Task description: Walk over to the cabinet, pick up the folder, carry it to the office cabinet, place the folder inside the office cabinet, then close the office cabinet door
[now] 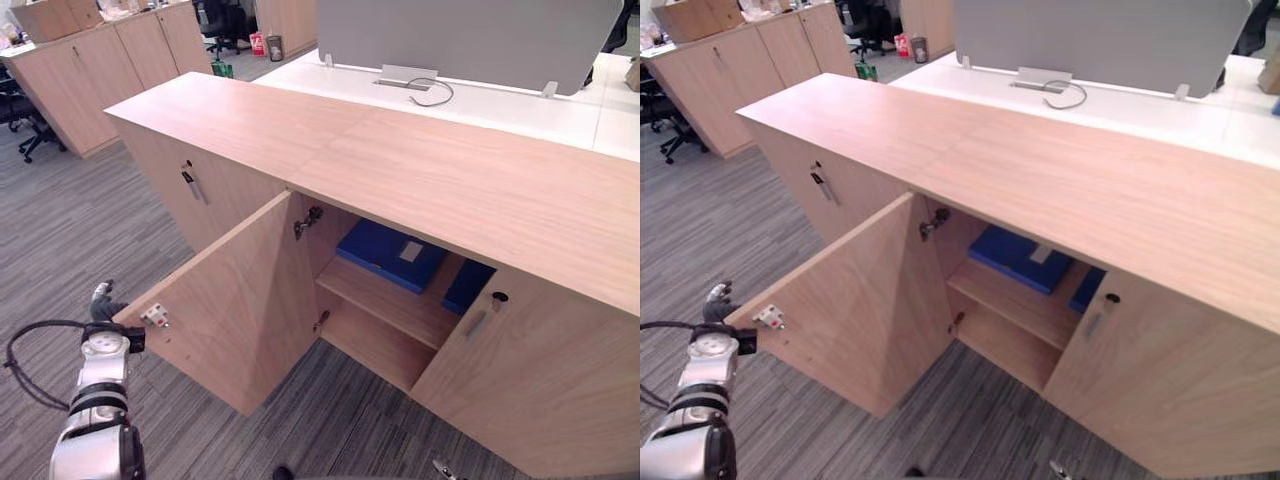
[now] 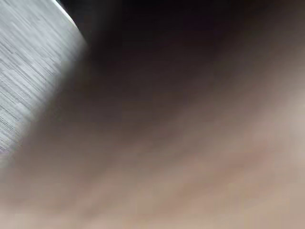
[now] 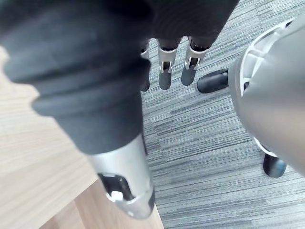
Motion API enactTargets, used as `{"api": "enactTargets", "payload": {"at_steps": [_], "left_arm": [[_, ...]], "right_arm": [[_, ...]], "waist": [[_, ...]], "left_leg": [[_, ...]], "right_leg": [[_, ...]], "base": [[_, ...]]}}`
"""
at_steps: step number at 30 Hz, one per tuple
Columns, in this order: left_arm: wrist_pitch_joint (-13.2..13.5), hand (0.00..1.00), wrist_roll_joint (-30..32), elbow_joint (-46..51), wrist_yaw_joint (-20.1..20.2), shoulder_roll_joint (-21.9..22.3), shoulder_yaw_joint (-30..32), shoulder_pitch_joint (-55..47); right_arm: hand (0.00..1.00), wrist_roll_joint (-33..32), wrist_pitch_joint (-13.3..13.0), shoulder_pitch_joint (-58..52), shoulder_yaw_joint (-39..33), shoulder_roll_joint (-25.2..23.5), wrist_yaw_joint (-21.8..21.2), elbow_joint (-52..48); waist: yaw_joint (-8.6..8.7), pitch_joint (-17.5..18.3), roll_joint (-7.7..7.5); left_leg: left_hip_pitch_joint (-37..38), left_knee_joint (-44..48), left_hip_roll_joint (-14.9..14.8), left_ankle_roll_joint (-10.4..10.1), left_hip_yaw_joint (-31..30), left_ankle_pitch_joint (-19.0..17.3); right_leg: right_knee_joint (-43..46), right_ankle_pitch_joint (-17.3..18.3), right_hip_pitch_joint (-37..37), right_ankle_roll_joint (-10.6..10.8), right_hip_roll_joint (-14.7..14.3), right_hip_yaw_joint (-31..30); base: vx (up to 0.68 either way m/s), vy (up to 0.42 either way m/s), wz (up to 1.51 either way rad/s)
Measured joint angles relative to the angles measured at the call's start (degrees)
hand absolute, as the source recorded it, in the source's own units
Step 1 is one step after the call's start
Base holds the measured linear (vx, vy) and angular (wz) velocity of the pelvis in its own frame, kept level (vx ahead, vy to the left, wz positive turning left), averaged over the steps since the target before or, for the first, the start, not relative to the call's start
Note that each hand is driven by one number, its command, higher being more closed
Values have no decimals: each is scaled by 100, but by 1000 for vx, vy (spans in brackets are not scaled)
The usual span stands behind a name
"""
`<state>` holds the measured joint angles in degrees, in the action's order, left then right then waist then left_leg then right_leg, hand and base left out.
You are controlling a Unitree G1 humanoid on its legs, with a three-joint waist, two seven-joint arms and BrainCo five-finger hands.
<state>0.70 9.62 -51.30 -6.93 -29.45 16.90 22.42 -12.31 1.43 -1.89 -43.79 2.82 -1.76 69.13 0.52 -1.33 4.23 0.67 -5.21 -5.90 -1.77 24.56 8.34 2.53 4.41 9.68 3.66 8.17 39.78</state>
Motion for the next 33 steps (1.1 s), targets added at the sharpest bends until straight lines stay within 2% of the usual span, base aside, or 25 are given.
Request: {"api": "enactTargets", "payload": {"at_steps": [4, 7, 9, 12, 14, 17, 18, 19, 20, 22, 24, 26, 33], "left_arm": [[17, 0, 112, 403, 159, -1, -851, 1], [90, 0, 207, 544, 491, 1, -1639, 0], [90, 0, 256, 694, 506, 77, -1925, -20], [130, 0, 610, 1504, 594, 40, -2818, -305], [251, 0, 565, 1940, 764, 164, -3253, -542], [445, 0, 389, 2647, 1128, 630, -4058, -926], [554, 0, 211, 2831, 1290, 895, -4465, -1074], [610, 0, -120, 2906, 1363, 1242, -4675, -1125], [623, 0, -228, 2966, 1413, 1401, -4780, -1130], [767, 0, -617, 3259, 1935, 1597, -5514, -1187], [833, 0, -794, 3329, 2260, 1785, -5945, -1289], [831, 0, -1083, 3336, 2497, 1937, -5990, -1308], [825, 0, -2039, 3372, 2565, 1997, -5799, -1498]], "right_arm": [[0, -2, 0, 15, -28, -63, 2, 25], [0, 2, 38, 67, -242, -126, -1, 10], [0, 7, 63, 68, -299, -126, -2, 4], [0, 12, 70, 119, -435, -109, 1, 0], [0, 12, 71, 169, -462, -108, 14, 17], [0, 22, 71, 180, -462, -134, 20, 20], [0, 22, 71, 183, -462, -137, 20, 20], [0, 21, 71, 208, -458, -166, 19, 21], [0, 21, 71, 219, -454, -194, 18, 20], [0, 18, 41, 224, -375, -267, 19, 22], [0, 15, -39, 222, -287, -263, -1, 22], [0, 16, -45, 181, -121, -219, -41, 37], [0, 28, -40, 217, 314, -125, -40, 40]], "waist": [[-74, -23, -56], [-93, -60, -98], [-120, -82, -128], [-146, -117, -163], [-150, -137, -184], [-146, -164, -259], [-138, -172, -273], [-133, -183, -298], [-125, -186, -316], [-73, -174, -340], [-1, -173, -338], [20, -168, -331], [92, -163, -324]], "left_leg": [[-78, -24, 109, 45, -29, 30], [-66, -28, 208, 65, -37, 4], [-69, -29, 260, 74, -53, -3], [-183, -28, 350, 152, -97, 5], [-277, -27, 402, 228, -125, 27], [-277, -26, 518, 274, -156, 31], [-281, -26, 562, 292, -160, 18], [-286, -26, 590, 304, -160, 9], [-289, -26, 601, 307, -163, 8], [-292, -26, 622, 316, -167, 0], [-289, -26, 620, 317, -162, -1], [-277, -25, 582, 316, -149, 1], [-222, -28, 448, 284, -7, -18]], "right_leg": [[114, 0, -82, 1, 139, 21], [199, 2, -97, -2, 321, 39], [223, 1, -95, 0, 382, 58], [304, -46, -197, 79, 519, 81], [330, -109, -264, 176, 575, 102], [388, -160, -228, 252, 677, 172], [400, -175, -218, 277, 720, 188], [404, -187, -215, 292, 753, 208], [407, -193, -214, 303, 765, 217], [407, -194, -212, 304, 786, 228], [407, -194, -213, 304, 786, 226], [408, -193, -219, 304, 771, 210], [233, -184, -264, 244, 597, 50]], "base": [[-94, 56, 11], [-80, 89, 6], [-57, 73, 9], [-34, 65, 11], [-14, 60, 10], [3, 44, 10], [3, 51, 6], [-2, 49, 5], [-7, 29, 4], [0, 0, 0], [0, 0, 0], [-32, -1, -6], [-54, -18, -14]]}}
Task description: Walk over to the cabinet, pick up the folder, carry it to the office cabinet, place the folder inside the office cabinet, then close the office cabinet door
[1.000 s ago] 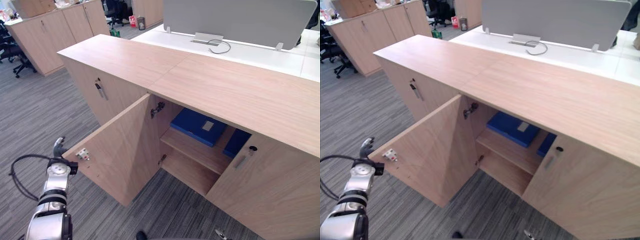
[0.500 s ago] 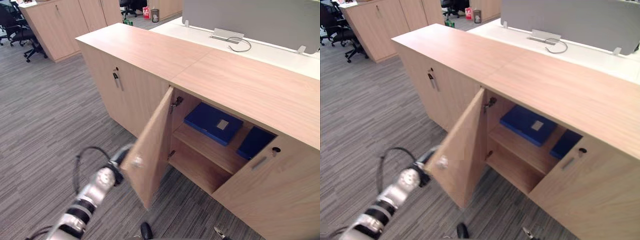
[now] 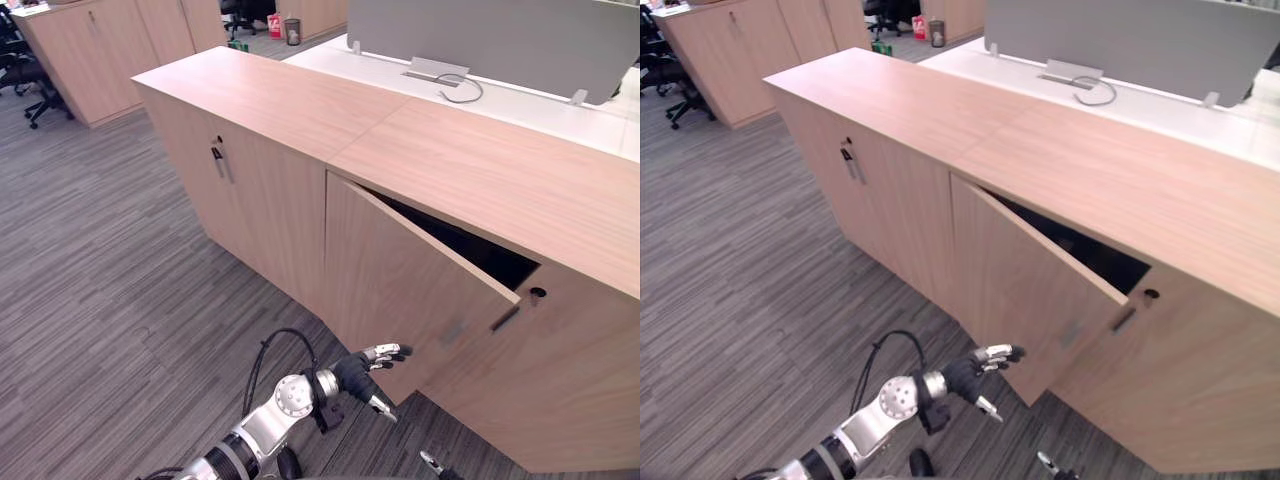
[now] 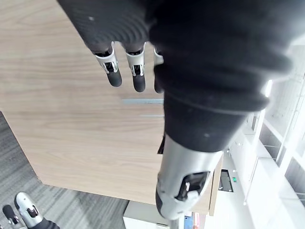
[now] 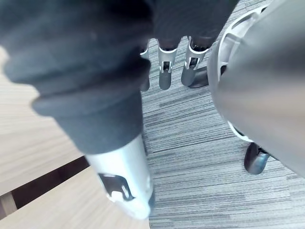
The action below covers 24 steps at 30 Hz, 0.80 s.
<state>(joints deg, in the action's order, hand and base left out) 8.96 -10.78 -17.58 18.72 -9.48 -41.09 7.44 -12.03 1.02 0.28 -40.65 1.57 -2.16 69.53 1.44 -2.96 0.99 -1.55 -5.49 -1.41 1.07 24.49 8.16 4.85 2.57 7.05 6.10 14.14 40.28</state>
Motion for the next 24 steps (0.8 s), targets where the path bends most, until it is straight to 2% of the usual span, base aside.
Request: {"api": "enactTargets", "payload": {"at_steps": [3, 6, 8, 9, 10, 11, 12, 13, 14, 15, 16, 17, 18, 19, 22, 24], "left_arm": [[12, 0, -369, -474, -271, 267, 728, -269], [-15, 0, -762, -1020, -597, 434, 1808, -511], [20, 0, -852, -1301, -902, 448, 2464, -686], [53, 0, -865, -1556, -1066, 437, 2895, -806], [52, 0, -861, -1765, -1200, 415, 3351, -950], [46, 0, -877, -1855, -1240, 378, 3566, -1012], [38, 0, -918, -2048, -1271, 349, 3980, -1091], [41, 0, -929, -2245, -1310, 368, 4393, -1143], [47, 0, -926, -2358, -1354, 387, 4550, -1172], [47, 0, -927, -2528, -1398, 413, 4796, -1226], [50, 0, -939, -2822, -1474, 471, 5206, -1295], [54, 0, -940, -2948, -1497, 495, 5385, -1332], [78, 0, -903, -3240, -1552, 524, 5685, -1367], [86, 0, -842, -3481, -1617, 531, 5877, -1423], [48, 0, -461, -4029, -1792, 558, 6539, -1588], [5, 0, -241, -4052, -1828, 759, 6865, -1873]], "right_arm": [[0, -10, -4, 31, 314, -24, 1, -10], [0, -27, -11, 3, 477, -32, 3, -16], [0, -38, -15, -45, 479, -68, 1, -13], [0, -44, -18, -110, 492, -67, -3, -14], [0, -59, -21, -140, 575, -17, -10, 24], [0, -66, -22, -143, 607, 21, -15, 55], [0, -89, -31, -145, 591, 92, -15, 18], [0, -87, -65, -165, 590, 219, -16, -14], [0, -82, -79, -170, 589, 275, -19, -13], [0, -79, -108, -160, 576, 405, -25, -13], [0, -73, -137, -132, 507, 533, -48, -16], [0, -62, -149, -102, 405, 542, -59, -14], [0, -31, -181, -59, 359, 549, -71, -14], [0, -28, -192, -30, 356, 552, -86, -10], [0, -12, -202, -57, 419, 107, -159, -32], [0, -16, -205, -141, 548, -163, -161, -156]], "waist": [[28, -5, -13], [57, -14, -32], [59, -58, -102], [22, -63, -108], [-31, -63, -103], [-55, -68, -112], [-102, -73, -119], [-101, -84, -120], [-130, -96, -141], [-152, -87, -125], [-178, -100, -133], [-203, -113, -137], [-262, -128, -77], [-315, -145, 14], [-283, -137, -186], [-320, -82, -228]], "left_leg": [[69, 0, -112, -41, 167, -25], [89, 129, -276, -132, 384, -94], [-125, 850, -540, -178, 514, -444], [-297, 1540, -851, -251, 627, -791], [-467, 2302, -1218, -194, 711, -1078], [-557, 2655, -1386, -156, 697, -1149], [-768, 3247, -1606, -140, 441, -1168], [-1012, 3710, -1682, -165, -85, -1172], [-1039, 3710, -1626, -304, -396, -1315], [-1019, 3529, -1404, -440, -935, -1555], [-945, 3114, -948, -535, -1658, -1816], [-871, 2851, -773, -547, -1956, -1850], [-695, 2295, -507, -669, -2504, -1804], [-538, 2164, -412, -650, -2743, -1409], [-399, 2029, -264, -524, -2379, -1427], [-149, 1759, -179, -448, -2122, -1386]], "right_leg": [[-176, -46, -1, -64, -146, -218], [-306, -66, -23, -94, -294, -417], [-330, -72, -22, -98, -370, -556], [-359, -58, -14, -117, -457, -700], [-372, -31, -11, -159, -598, -928], [-375, -24, -8, -169, -652, -1031], [-375, -7, 0, -218, -753, -1235], [-370, 12, 49, -279, -794, -1365], [-356, 12, 40, -290, -793, -1453], [-341, 13, 28, -294, -756, -1585], [-291, 13, 1, -293, -662, -1781], [-258, 14, -16, -293, -623, -1886], [-225, 14, -29, -287, -621, -2076], [-223, 17, -73, -236, -668, -2255], [-262, -18, -39, -190, -467, -2414], [-292, -44, -41, -155, -346, -2609]], "base": [[-41, -50, -38], [-13, -85, -38], [9, -150, -48], [62, -183, -75], [84, -182, -86], [109, -177, -90], [97, -169, -73], [98, -149, -69], [88, -62, -63], [70, 35, -72], [49, 88, -72], [26, 160, -84], [-1, 240, -86], [4, 266, -85], [47, 190, -41], [62, 134, -48]]}}
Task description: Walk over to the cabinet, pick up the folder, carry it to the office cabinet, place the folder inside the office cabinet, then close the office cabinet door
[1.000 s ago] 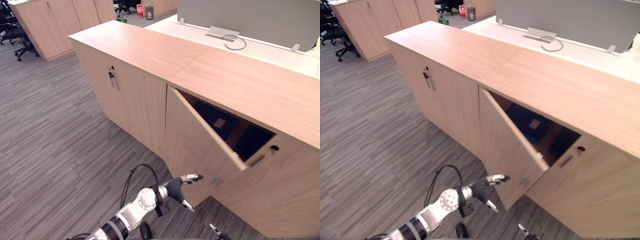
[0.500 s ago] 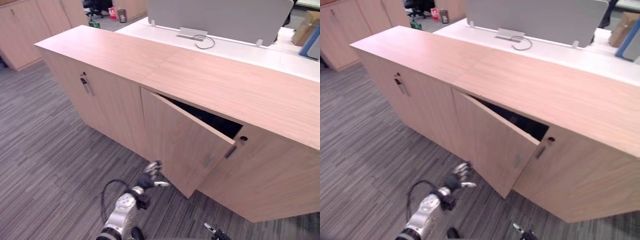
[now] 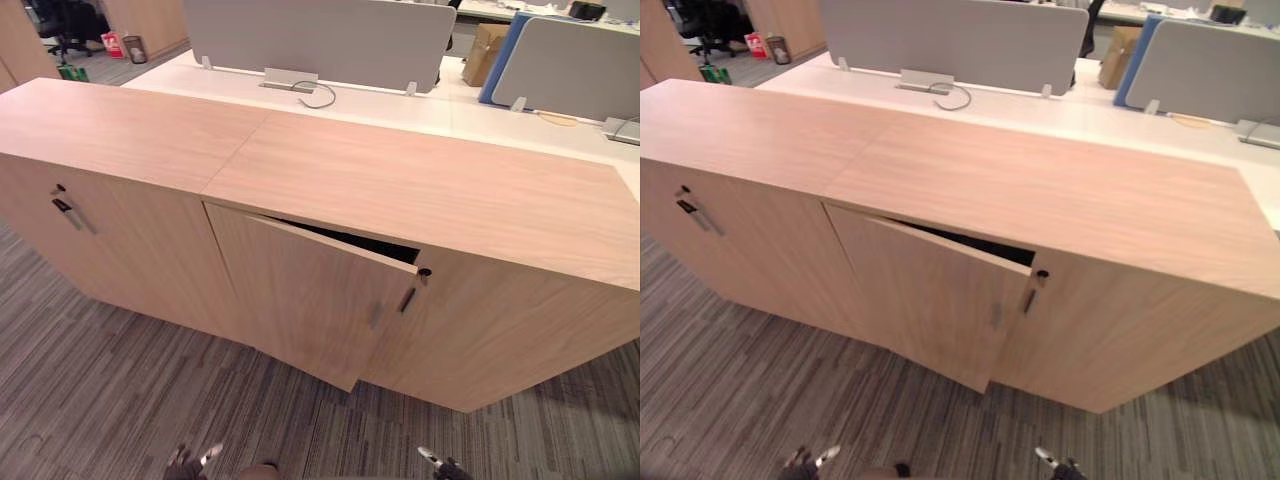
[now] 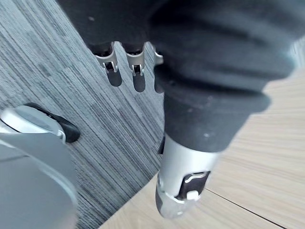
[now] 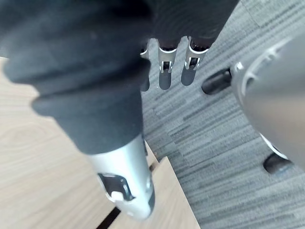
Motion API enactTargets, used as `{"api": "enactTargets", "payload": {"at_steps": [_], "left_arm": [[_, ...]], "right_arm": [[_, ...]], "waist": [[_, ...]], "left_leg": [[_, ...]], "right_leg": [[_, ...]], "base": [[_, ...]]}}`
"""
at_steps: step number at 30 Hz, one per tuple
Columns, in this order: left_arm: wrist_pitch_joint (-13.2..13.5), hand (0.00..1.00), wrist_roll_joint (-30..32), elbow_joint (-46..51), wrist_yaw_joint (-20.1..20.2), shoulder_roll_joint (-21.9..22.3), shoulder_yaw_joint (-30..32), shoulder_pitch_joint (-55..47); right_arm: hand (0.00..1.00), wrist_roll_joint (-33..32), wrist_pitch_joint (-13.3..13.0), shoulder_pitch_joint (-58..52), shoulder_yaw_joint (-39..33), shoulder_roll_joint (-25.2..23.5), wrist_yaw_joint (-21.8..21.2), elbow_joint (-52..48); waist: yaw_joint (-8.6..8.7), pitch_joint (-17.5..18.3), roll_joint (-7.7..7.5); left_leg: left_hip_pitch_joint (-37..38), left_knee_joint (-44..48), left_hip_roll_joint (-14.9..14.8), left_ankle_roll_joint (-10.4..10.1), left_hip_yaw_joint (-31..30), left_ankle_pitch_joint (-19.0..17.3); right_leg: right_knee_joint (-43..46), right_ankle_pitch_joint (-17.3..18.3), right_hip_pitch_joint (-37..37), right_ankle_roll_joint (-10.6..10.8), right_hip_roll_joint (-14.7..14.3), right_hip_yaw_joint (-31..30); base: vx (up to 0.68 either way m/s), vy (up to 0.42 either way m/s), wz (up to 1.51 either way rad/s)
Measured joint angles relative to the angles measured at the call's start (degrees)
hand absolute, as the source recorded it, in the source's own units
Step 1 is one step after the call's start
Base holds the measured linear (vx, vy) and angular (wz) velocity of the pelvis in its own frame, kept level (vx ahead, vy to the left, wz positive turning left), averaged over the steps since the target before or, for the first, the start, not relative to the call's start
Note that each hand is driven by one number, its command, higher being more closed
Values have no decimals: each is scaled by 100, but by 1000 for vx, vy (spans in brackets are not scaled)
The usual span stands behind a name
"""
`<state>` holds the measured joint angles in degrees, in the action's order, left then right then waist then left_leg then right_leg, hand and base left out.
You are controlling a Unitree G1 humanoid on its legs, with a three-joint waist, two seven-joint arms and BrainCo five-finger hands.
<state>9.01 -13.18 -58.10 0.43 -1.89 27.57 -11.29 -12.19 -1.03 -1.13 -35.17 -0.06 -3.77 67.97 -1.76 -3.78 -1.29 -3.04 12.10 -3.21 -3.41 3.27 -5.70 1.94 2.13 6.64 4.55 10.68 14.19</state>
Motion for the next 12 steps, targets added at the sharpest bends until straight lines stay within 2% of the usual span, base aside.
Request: {"api": "enactTargets", "payload": {"at_steps": [2, 8, 12], "left_arm": [[-12, 0, 2, -19, -7, 270, 170, -190], [-3, 0, 27, -75, -83, 283, 164, -142], [59, 0, 404, -3, -169, 10, -746, 37]], "right_arm": [[0, -14, -22, -195, 392, -79, -7, -210], [0, -11, -76, -397, 845, -83, 29, -327], [0, -8, -100, -501, 1283, -47, 79, -473]], "waist": [[-36, 178, 21], [-39, 301, -5], [-38, 321, -1]], "left_leg": [[189, -454, 92, 63, 219, 152], [494, -954, 69, -5, 317, 359], [740, -1220, -4, -66, 395, 444]], "right_leg": [[-100, -58, -125, 93, 92, -172], [-168, -69, -104, 110, 17, -182], [-209, -69, -19, 109, -67, -182]], "base": [[12, 56, -41], [74, -6, -12], [14, -21, -10]]}}
